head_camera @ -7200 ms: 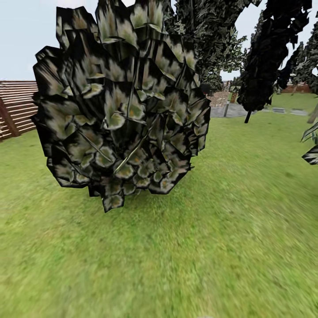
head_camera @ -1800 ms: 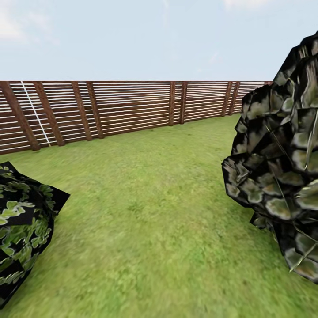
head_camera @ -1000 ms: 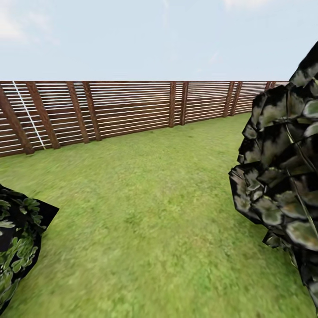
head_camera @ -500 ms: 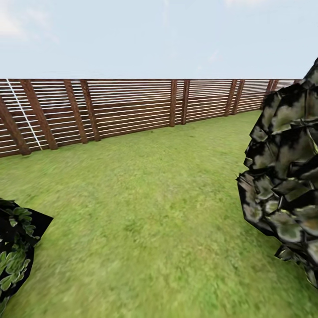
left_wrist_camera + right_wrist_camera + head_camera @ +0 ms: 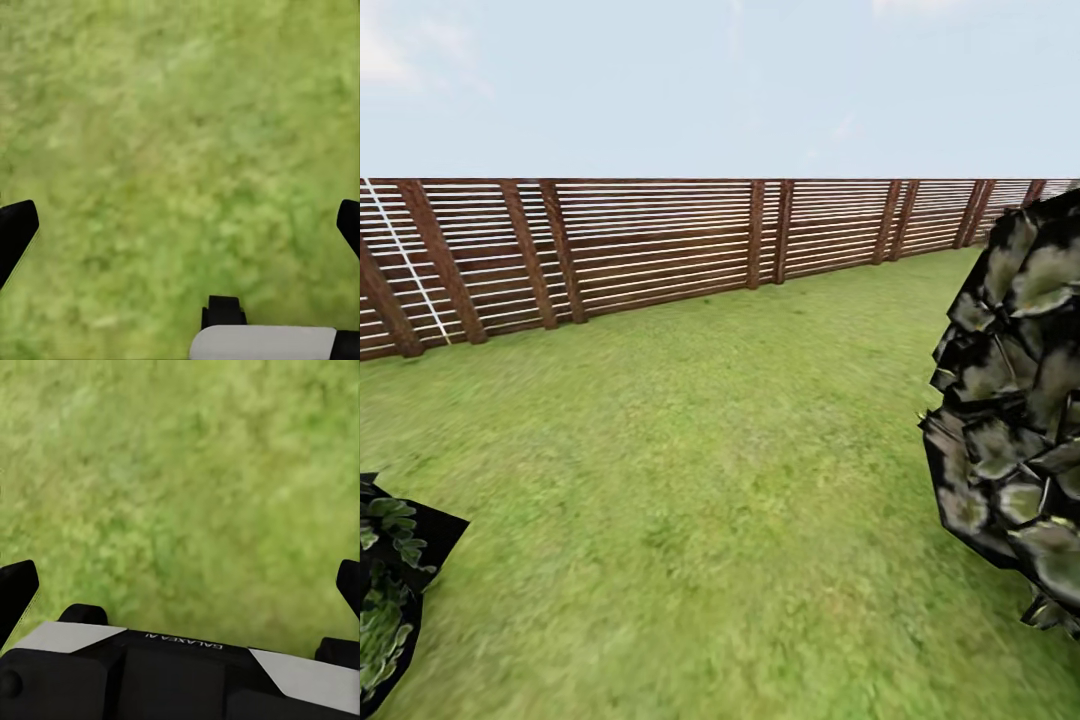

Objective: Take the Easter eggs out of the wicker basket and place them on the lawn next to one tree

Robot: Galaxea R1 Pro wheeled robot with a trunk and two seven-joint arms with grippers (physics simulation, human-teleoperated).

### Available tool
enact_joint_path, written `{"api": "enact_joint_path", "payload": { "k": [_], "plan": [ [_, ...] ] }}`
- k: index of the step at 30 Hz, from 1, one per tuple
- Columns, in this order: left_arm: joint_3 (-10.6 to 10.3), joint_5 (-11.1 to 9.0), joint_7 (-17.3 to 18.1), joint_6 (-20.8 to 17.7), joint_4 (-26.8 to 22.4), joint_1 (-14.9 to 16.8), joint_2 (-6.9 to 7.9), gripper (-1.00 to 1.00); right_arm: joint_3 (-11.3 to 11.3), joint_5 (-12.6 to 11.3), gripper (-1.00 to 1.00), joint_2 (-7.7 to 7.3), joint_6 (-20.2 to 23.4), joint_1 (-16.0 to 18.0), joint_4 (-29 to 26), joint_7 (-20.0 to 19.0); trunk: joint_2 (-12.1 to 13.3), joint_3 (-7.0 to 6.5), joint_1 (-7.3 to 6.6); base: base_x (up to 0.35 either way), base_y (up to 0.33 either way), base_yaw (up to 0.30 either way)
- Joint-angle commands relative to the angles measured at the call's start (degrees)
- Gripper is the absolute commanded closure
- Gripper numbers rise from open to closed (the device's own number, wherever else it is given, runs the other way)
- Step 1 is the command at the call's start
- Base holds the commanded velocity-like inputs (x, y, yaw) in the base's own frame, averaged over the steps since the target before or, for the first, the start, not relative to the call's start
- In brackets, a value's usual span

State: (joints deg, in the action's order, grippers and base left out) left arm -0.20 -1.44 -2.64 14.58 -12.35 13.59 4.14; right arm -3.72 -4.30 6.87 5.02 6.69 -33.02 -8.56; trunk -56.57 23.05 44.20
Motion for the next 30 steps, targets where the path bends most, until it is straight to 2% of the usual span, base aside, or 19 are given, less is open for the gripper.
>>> {"api": "enact_joint_path", "payload": {
  "k": [1, 30],
  "plan": [
    [0.0, -0.1, -0.1, 0.2, 0.0, 0.0, 0.02, -1.0, -0.1, -0.4, -1.0, -0.02, 0.3, 0.0, -0.1, -0.1, 0.0, 0.06, 0.04, 0.314, 0.105, 0.0],
    [-0.1, -0.1, -0.1, 0.2, 0.0, 0.0, 0.0, -1.0, -0.1, -0.4, -1.0, 0.01, 0.4, 0.0, 0.0, 0.0, 0.0, 0.06, 0.04, 0.314, 0.101, 0.0]
  ]
}}
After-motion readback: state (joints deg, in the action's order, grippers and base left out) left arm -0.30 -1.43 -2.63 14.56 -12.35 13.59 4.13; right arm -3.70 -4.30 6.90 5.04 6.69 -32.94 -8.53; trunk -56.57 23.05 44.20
